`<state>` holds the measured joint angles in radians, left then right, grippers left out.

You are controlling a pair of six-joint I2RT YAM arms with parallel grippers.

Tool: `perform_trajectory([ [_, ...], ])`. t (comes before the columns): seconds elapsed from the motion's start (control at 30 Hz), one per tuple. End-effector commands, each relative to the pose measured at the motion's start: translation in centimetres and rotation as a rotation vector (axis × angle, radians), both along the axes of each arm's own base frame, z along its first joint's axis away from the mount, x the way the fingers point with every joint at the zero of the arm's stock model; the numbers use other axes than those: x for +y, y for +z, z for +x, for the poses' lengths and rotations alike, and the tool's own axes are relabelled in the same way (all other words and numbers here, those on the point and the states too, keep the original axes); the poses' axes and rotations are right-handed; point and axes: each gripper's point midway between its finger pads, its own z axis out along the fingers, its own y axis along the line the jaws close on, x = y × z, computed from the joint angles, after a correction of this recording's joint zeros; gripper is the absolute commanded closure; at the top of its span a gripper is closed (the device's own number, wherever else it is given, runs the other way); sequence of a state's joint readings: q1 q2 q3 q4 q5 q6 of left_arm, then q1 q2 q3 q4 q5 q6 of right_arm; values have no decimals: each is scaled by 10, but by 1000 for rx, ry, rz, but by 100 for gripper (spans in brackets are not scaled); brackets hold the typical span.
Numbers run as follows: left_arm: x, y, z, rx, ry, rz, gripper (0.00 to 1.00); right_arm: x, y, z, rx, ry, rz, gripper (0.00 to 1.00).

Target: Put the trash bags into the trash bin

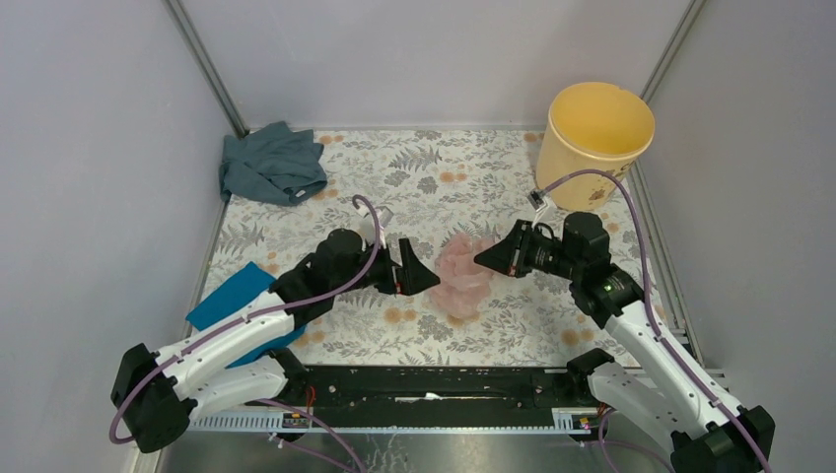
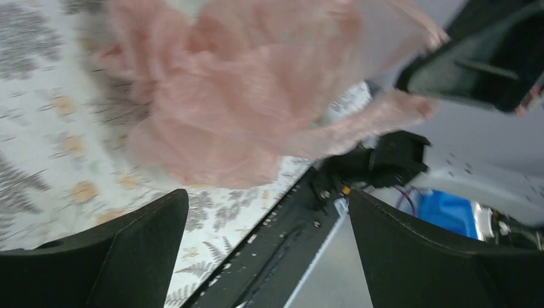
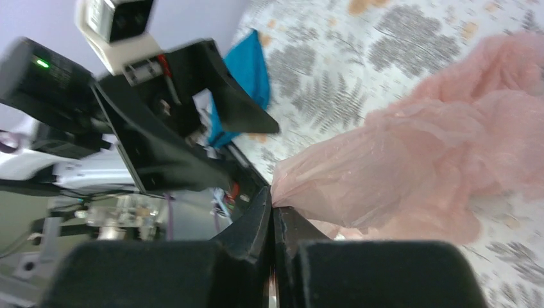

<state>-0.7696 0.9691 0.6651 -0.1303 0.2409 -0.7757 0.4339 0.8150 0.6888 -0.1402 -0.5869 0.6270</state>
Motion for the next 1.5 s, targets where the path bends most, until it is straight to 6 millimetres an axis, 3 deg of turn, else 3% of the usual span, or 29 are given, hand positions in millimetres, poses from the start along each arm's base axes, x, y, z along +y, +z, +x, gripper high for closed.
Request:
perform_trajectory([
  [0.0,-32,64,-27,-169,-202,-184,1,19,67,-1,-50,49,261,94],
  [0.13,-48,80,-36,-210,-245,-206,1,16,88,4,-91,5,315,94],
  [0.23,-57,90,-43,-287,-274,-184,1,11,93,12,-73,-65,318,97],
  [0.47,-65,119,-31,-415,-248,-129,1,12,93,22,6,-123,357,98],
  [0.67,-83,108,-4,-429,-162,-56,1,12,94,22,23,-128,385,96],
  [0.83,-104,96,1,-404,-202,-50,4,12,95,23,29,-132,386,92],
  [0.9,-105,93,9,-395,-166,-32,16,13,93,22,31,-120,381,87],
  [1.07,-70,88,38,-373,68,76,74,9,71,18,26,-119,282,71],
  [1.13,-59,89,38,-371,91,97,90,6,55,13,23,-116,247,58],
  [1.2,-47,92,34,-370,107,100,100,3,33,6,28,-103,191,42],
  [1.33,-21,93,29,-335,189,94,100,-7,-10,-10,47,-51,23,15],
  [1.47,-9,98,29,-289,259,56,100,-7,-26,-17,67,-20,-25,2],
])
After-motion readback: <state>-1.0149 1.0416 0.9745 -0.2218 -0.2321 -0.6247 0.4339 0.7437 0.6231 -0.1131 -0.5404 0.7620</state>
